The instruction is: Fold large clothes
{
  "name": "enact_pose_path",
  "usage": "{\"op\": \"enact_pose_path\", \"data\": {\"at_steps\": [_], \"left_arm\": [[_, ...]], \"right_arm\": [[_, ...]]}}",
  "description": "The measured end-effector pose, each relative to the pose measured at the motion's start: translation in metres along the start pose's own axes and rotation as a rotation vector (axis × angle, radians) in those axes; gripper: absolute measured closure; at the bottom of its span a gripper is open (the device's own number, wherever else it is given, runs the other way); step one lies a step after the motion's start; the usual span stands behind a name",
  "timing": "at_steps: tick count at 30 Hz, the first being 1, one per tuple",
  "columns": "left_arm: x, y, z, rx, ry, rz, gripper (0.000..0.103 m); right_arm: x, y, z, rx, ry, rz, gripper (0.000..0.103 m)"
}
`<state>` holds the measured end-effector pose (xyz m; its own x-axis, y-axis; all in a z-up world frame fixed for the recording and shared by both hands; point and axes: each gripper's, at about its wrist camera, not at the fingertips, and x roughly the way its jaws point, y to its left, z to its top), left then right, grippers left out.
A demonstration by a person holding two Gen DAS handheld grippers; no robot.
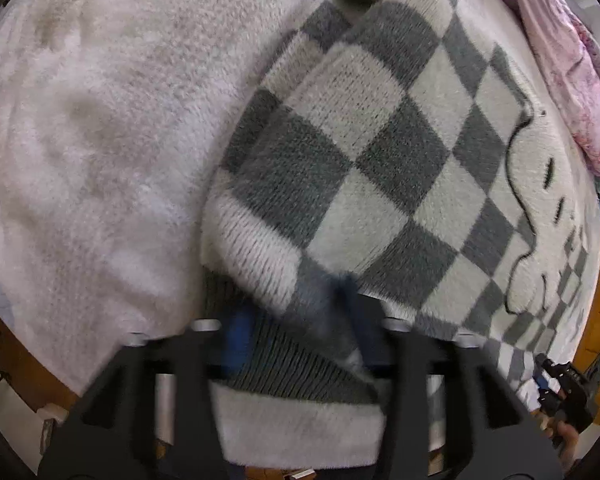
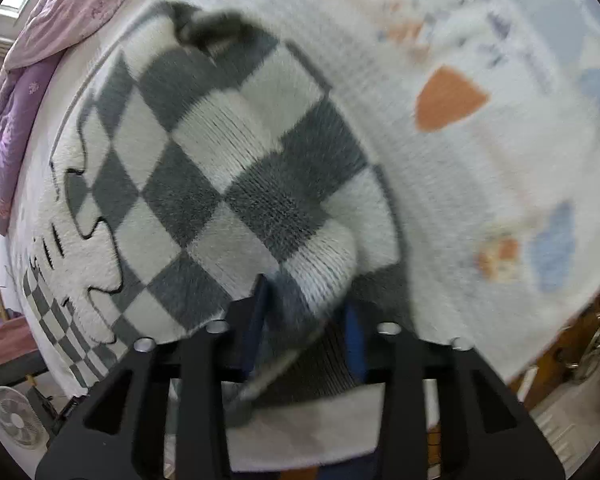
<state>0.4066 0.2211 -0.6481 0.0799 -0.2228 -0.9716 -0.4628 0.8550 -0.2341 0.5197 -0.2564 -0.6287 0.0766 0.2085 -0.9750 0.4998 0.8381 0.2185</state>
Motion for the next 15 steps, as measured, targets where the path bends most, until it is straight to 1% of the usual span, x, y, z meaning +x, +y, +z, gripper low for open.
{"op": "enact_pose_path", "data": {"at_steps": [1, 3, 4, 6, 7, 8, 9, 10, 11, 13, 14, 15], "left_arm": [[-0.007, 0.003, -0.001, 0.011, -0.004, -0.017, 0.038], [-0.017, 0.010, -0.003, 0.016, -0.007, -0.019, 0.032], [-0.021, 0.013, -0.003, 0.016, -0.009, -0.019, 0.032], [-0.032, 0.024, -0.003, 0.007, -0.029, -0.022, 0.032], [-0.035, 0.028, -0.001, -0.006, -0.039, -0.024, 0.032], [-0.036, 0.033, 0.002, -0.015, -0.044, -0.028, 0.032], [-0.037, 0.044, 0.000, -0.029, -0.047, -0.033, 0.031], [-0.038, 0.052, -0.001, -0.042, -0.045, -0.032, 0.031], [-0.034, 0.055, 0.003, -0.060, -0.037, -0.027, 0.031], [-0.030, 0.060, 0.009, -0.084, -0.029, -0.030, 0.031], [-0.029, 0.065, 0.015, -0.086, -0.021, -0.020, 0.031], [-0.027, 0.067, 0.019, -0.086, -0.016, -0.014, 0.031]], "right_arm": [[-0.014, 0.006, 0.001, -0.039, -0.023, -0.034, 0.067], [-0.034, 0.022, 0.003, -0.126, -0.063, -0.117, 0.067], [-0.043, 0.035, 0.006, -0.177, -0.092, -0.130, 0.065], [-0.051, 0.065, 0.010, -0.263, -0.127, -0.087, 0.065], [-0.050, 0.087, 0.013, -0.304, -0.139, -0.048, 0.066], [-0.047, 0.103, 0.013, -0.333, -0.143, -0.005, 0.072], [-0.042, 0.127, 0.014, -0.376, -0.146, 0.053, 0.078], [-0.038, 0.139, 0.011, -0.407, -0.145, 0.081, 0.090], [-0.025, 0.174, 0.013, -0.459, -0.143, 0.121, 0.097], [-0.012, 0.212, 0.015, -0.498, -0.153, 0.167, 0.101], [0.000, 0.239, 0.019, -0.524, -0.152, 0.176, 0.102], [0.008, 0.254, 0.018, -0.536, -0.152, 0.181, 0.102]]}}
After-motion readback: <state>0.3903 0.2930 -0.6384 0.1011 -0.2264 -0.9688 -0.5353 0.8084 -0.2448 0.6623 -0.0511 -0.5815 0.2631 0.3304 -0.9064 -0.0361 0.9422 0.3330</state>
